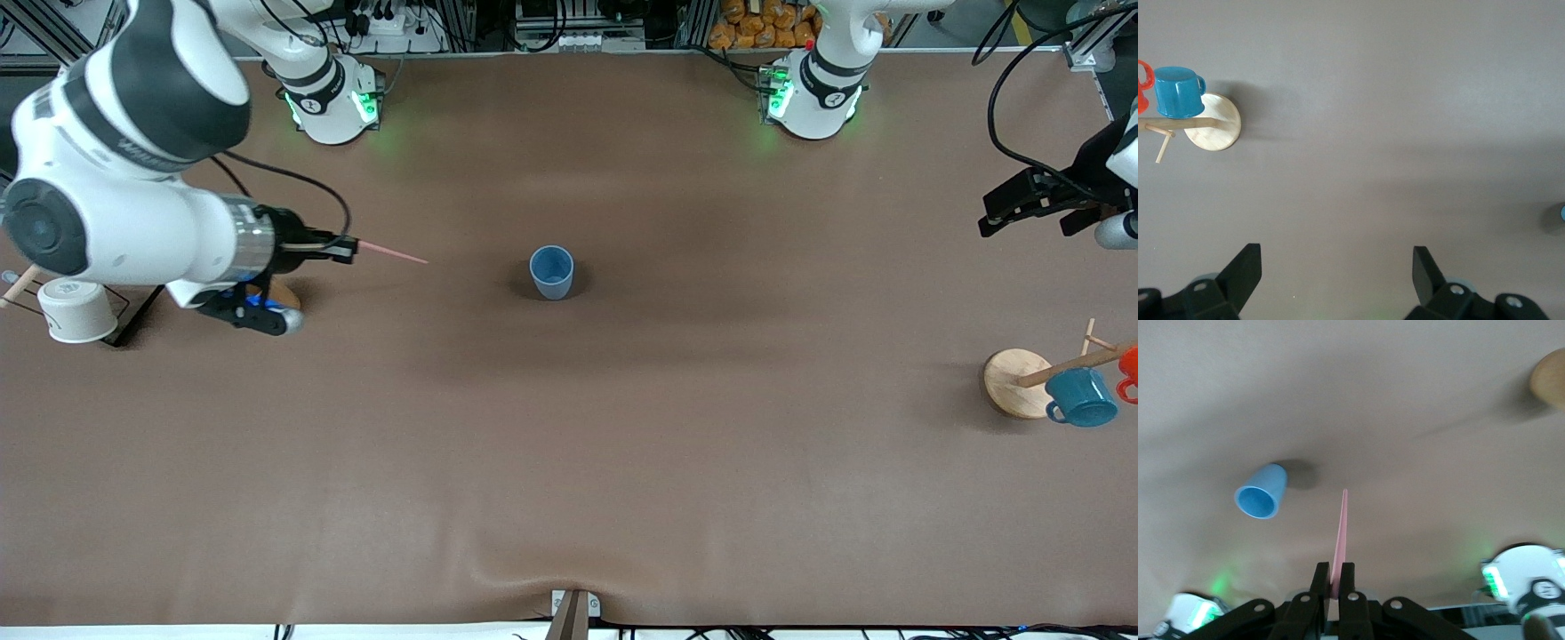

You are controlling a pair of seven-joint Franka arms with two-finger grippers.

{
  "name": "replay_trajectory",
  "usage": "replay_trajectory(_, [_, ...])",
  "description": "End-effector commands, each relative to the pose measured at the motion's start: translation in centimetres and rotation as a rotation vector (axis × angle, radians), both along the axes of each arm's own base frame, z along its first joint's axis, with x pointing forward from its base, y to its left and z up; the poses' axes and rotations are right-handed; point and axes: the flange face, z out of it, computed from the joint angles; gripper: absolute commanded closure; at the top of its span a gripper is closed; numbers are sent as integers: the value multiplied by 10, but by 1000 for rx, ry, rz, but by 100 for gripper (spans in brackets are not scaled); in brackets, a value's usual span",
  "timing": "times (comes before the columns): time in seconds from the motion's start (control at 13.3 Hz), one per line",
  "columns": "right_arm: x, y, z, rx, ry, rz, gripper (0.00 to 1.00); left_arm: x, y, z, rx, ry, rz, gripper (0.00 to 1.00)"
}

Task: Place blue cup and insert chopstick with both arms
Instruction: 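Lift the pink chopstick out and carry it toward the blue cup, then lower the pink chopstick into the blue cup with the right gripper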

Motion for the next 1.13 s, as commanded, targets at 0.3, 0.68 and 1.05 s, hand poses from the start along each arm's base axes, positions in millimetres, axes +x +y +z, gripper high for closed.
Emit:
replay_trajectory(0.3, [-29, 99, -4, -36, -25, -243, 100, -2, 0, 14, 14, -30, 18, 0])
replay_trajectory(0.68, [-39, 125, -18, -66, -35, -297, 100, -3, -1, 14, 14, -29, 18, 0])
replay_trajectory(1.05, [-58, 153, -35, -77, -19, -297, 100, -1, 0, 8, 14, -18, 18, 0])
